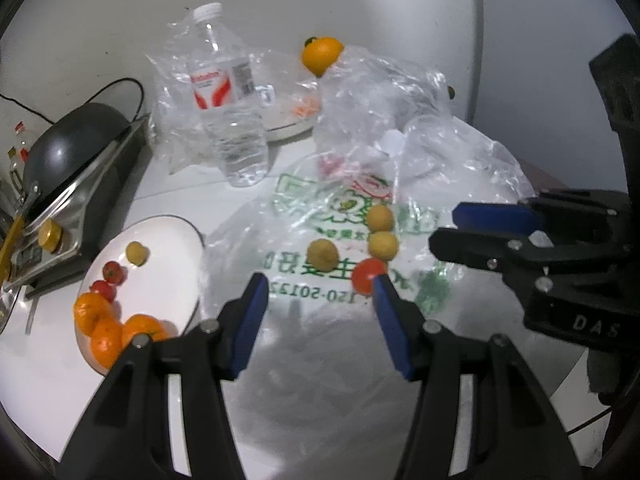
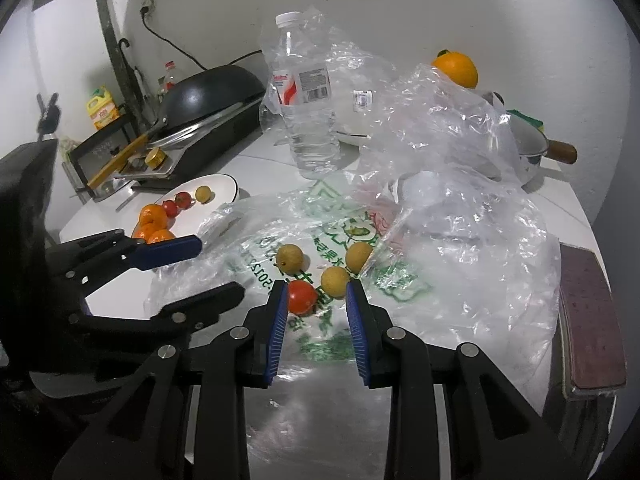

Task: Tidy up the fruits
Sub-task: 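Grasp a red cherry tomato with the left tool while the right tool grasps a yellow fruit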

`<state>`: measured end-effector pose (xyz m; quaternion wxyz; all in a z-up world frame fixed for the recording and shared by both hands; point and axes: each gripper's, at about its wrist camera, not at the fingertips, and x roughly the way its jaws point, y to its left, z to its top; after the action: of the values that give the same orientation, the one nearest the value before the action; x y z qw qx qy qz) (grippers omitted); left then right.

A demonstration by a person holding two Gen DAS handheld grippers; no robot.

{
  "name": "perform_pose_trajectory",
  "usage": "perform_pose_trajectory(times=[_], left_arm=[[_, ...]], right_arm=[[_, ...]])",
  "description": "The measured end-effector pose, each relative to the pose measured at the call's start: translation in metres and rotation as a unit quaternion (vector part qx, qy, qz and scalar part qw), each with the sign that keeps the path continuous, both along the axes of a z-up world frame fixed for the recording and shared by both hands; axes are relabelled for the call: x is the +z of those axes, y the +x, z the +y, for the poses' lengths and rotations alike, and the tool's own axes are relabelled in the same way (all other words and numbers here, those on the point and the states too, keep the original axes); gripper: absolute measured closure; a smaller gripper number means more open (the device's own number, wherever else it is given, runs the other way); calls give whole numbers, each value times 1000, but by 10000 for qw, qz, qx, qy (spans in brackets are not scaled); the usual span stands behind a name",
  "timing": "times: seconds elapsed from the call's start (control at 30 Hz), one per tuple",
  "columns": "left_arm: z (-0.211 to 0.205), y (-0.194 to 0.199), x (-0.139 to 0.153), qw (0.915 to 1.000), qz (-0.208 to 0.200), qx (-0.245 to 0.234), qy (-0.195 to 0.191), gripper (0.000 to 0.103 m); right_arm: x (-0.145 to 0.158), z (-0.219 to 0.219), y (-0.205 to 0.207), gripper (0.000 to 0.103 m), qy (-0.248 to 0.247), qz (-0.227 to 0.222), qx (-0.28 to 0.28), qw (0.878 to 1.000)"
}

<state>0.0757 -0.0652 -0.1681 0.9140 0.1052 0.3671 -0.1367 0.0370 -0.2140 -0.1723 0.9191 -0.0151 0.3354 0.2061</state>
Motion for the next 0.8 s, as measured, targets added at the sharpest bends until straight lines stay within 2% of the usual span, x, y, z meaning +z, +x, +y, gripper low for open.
perform_pose_trajectory(times=[0.07,0.2,0.6,0.63,0.8], left_arm=[[-3,4,-3,10000,89,2,-22,47],[-9,11,-9,9999,169,-28,-19,47],[-37,29,-30,9990,325,-279,119,48],[-38,30,-31,9989,334,-293,132,50],[-44,32,-38,9982,407,-414,168,68]], right_arm=[[-1,-3,1,80,30,-22,52,10000],[-7,-6,6,87,9,3,101,9999],[-15,-17,29,87,59,190,184,9996],[-16,-17,31,87,59,209,208,9995],[-20,-18,40,87,112,263,238,9993]])
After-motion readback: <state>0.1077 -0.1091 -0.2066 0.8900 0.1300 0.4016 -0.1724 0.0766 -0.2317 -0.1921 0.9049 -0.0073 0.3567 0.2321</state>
